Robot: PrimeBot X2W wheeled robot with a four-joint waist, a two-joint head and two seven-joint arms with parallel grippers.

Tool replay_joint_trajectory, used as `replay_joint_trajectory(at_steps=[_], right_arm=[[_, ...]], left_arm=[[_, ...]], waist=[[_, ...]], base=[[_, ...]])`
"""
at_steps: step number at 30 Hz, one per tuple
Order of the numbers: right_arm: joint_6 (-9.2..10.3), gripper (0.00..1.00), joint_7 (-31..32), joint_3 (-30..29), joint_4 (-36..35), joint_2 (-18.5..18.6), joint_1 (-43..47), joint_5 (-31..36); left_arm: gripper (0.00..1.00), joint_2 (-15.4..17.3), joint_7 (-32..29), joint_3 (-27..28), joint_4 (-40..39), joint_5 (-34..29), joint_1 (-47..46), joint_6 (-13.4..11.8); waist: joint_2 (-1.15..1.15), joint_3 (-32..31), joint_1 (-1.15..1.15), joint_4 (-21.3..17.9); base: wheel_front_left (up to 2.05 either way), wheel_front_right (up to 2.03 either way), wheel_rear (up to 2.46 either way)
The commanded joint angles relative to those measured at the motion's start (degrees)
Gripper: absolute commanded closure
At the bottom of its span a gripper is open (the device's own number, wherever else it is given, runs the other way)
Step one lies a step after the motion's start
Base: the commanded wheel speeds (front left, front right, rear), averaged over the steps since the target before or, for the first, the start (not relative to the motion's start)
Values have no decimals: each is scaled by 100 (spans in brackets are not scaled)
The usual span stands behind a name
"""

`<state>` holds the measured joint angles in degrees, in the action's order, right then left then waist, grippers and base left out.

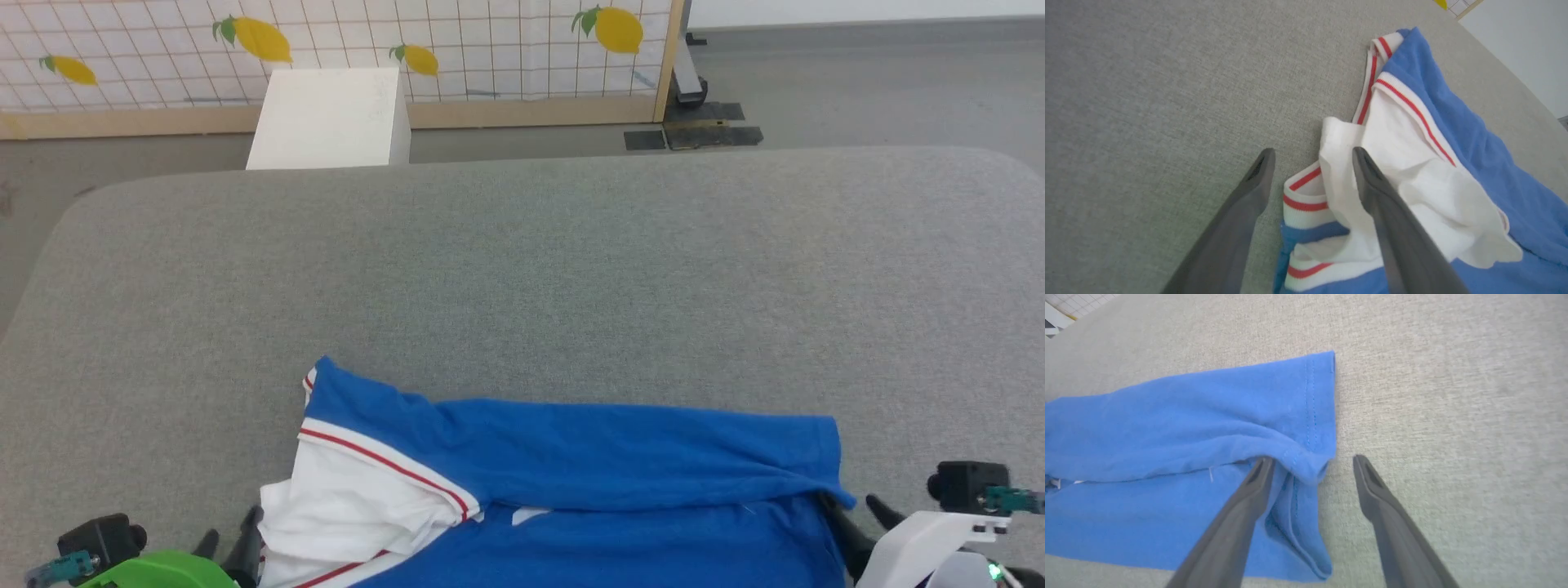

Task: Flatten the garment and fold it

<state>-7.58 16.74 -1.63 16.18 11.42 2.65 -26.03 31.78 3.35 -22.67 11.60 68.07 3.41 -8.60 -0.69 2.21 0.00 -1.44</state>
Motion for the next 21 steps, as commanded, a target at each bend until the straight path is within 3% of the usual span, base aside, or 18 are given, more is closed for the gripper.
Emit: replay_joint_trajectory(at_steps=[1,4,10,21], right_arm=[[9,0,-82,-75,-237,-46,88,59],[9,0,-49,-244,-759,-86,204,137],[9,0,546,-697,-1436,-54,230,226],[9,0,2141,-1005,-1517,286,15,83]], left_arm=[[0,-19,128,30,-77,-175,-23,-128],[0,-2,383,86,-205,-413,-105,-394],[0,141,777,-42,-616,-1090,-304,-666],[0,28,1157,-80,-1274,-2718,-688,-1025]], waist=[[69,-64,0,-16],[69,-123,0,-32],[69,-213,0,-62],[69,-44,0,197]], base=[[0,0,0],[0,0,0],[0,0,0],[0,0,0]])
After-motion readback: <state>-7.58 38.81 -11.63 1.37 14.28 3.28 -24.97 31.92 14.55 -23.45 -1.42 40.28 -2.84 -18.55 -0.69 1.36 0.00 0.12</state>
